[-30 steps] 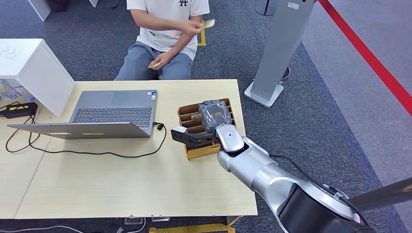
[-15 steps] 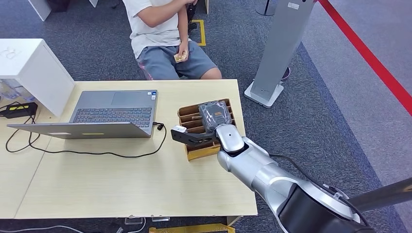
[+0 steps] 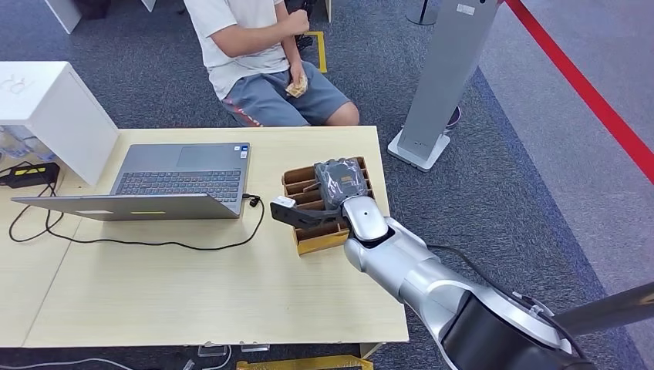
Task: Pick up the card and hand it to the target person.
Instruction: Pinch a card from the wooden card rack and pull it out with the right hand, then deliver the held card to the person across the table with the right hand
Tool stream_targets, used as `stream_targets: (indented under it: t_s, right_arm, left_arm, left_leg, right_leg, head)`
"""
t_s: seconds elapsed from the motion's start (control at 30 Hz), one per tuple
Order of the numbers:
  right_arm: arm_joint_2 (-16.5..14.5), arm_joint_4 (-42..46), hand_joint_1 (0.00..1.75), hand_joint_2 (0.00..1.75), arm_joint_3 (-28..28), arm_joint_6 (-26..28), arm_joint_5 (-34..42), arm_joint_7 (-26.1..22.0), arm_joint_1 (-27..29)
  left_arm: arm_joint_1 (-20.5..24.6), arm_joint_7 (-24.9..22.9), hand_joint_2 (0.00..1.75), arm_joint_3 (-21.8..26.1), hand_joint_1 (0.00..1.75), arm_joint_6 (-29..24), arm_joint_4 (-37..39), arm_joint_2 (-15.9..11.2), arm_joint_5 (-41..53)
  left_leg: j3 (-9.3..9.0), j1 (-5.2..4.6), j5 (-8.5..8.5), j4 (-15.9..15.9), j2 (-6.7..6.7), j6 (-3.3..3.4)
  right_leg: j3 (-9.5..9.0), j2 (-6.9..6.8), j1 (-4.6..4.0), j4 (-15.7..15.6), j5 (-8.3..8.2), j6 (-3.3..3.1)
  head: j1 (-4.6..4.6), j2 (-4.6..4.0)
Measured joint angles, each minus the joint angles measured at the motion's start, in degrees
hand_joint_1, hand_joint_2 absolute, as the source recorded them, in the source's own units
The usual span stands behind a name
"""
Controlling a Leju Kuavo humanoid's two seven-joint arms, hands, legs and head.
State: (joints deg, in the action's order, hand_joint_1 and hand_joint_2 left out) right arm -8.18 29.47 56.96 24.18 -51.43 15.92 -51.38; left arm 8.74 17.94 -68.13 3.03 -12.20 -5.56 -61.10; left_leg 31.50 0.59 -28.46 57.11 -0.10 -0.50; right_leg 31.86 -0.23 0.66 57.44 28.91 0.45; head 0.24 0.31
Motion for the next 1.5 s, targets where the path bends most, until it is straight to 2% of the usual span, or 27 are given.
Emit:
stream_targets:
  t_s: [0.2, 0.47, 0.8, 1.07, 1.43, 1.5]
  right_arm:
    - [1.36, 4.51, 1.66, 1.75, -0.71, 3.51, 1.04, 0.85, -0.76]
    - [6.09, 20.71, 1.66, 1.75, -3.82, 5.05, -2.47, 5.05, -0.02]
    - [10.23, 36.02, 1.66, 1.75, -7.23, 5.11, -3.60, 5.76, 3.38]
    - [11.34, 40.59, 1.66, 1.75, -8.55, 5.06, -3.72, 5.41, 5.00]
    - [11.81, 41.68, 1.66, 1.75, -8.88, 4.66, -3.72, 4.54, 5.48]
    - [11.82, 41.68, 1.54, 1.75, -8.90, 4.59, -3.69, 4.33, 5.50]
  left_arm:
    - [-0.44, 0.01, 0.00, 0.03, 0.00, -0.33, 0.00, -0.02, -0.50]
    - [-1.51, 0.08, 0.00, 0.19, 0.00, -0.75, 0.00, -0.02, -1.12]
    - [-1.82, 0.20, 0.00, 0.28, 0.00, -0.80, 0.00, -0.02, -1.52]
    - [-1.82, 0.20, 0.00, 0.31, 0.00, -0.69, 0.00, 0.00, -1.53]
    - [-1.79, 0.64, 0.00, 0.33, 0.00, -0.33, 0.00, -0.02, -1.52]
    - [-1.78, 0.71, 0.00, 0.33, 0.00, -0.09, 0.00, -0.01, -1.52]
  left_leg:
    - [-0.02, 0.00, 0.00, 0.01, 0.01, 0.00]
    - [-0.05, 0.00, 0.00, 0.01, 0.01, 0.00]
    - [-0.04, 0.00, -0.01, 0.01, 0.01, 0.00]
    - [-0.03, 0.00, -0.01, 0.01, 0.00, 0.00]
    - [-0.04, 0.00, 0.00, 0.01, 0.00, 0.00]
    - [-0.04, 0.00, 0.00, 0.01, 0.00, 0.00]
  right_leg:
    - [0.00, 0.01, 0.00, 0.00, 0.00, 0.00]
    - [0.00, 0.01, 0.00, -0.01, 0.00, 0.00]
    - [0.00, 0.02, 0.00, -0.01, 0.00, 0.00]
    - [0.00, 0.02, 0.00, -0.01, 0.00, 0.00]
    - [-0.01, 0.02, 0.00, -0.01, 0.00, 0.00]
    - [-0.01, 0.02, 0.00, -0.01, 0.00, 0.00]
  head:
    - [-0.02, 0.00]
    - [-0.01, 0.00]
    - [0.00, 0.00]
    - [-0.02, 0.00]
    - [0.00, 0.00]
    - [-0.03, 0.00]
